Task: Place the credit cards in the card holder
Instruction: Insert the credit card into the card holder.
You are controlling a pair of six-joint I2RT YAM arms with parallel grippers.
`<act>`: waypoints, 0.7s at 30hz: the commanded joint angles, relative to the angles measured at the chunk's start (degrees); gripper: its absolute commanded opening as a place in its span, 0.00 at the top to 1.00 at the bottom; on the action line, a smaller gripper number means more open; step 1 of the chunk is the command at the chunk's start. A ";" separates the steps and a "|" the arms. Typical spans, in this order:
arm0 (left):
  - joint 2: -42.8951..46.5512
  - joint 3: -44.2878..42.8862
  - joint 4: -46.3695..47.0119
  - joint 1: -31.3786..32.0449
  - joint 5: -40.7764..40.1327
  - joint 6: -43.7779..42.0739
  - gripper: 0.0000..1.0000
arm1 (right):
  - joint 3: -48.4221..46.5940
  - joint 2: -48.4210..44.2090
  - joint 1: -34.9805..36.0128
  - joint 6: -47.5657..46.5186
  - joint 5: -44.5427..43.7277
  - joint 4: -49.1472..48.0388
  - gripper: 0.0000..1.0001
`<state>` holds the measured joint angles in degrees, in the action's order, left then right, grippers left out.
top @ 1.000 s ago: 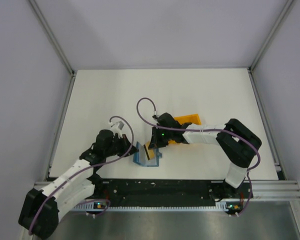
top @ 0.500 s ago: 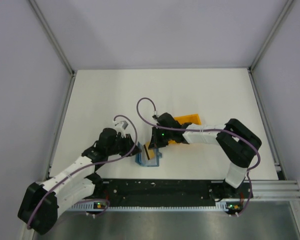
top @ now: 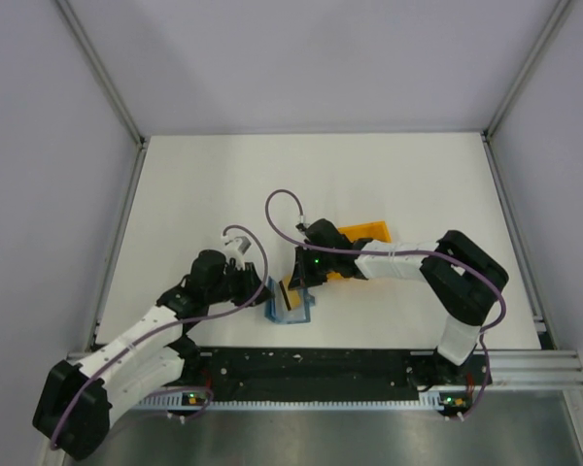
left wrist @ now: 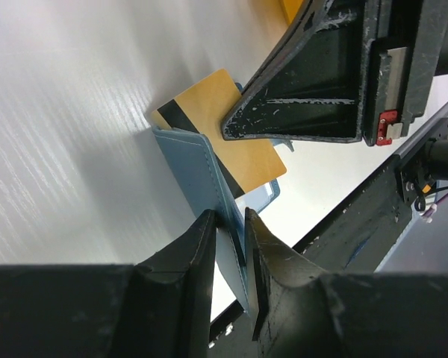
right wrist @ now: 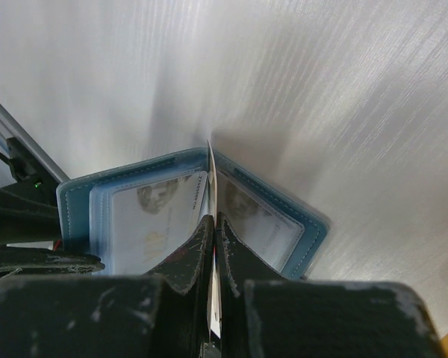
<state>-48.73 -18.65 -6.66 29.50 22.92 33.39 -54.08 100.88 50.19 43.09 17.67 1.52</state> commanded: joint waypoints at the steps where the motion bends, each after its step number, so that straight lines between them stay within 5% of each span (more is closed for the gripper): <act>1: 1.89 -1.82 0.07 0.47 1.43 -1.66 0.75 | -1.20 0.55 -0.01 -0.99 -1.68 -0.02 1.00; 11: 0.39 -1.82 0.06 0.65 1.96 -2.54 0.85 | -1.29 0.37 -0.10 -1.08 -1.59 0.06 1.00; 21: -1.10 -2.09 -2.31 0.74 -4.36 -0.70 0.79 | -1.37 -0.86 -0.01 -1.60 -1.50 -0.29 1.00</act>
<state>-48.95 -19.27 -7.79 29.87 22.39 32.25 -54.08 100.88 50.19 43.09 17.67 1.52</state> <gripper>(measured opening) 0.182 0.006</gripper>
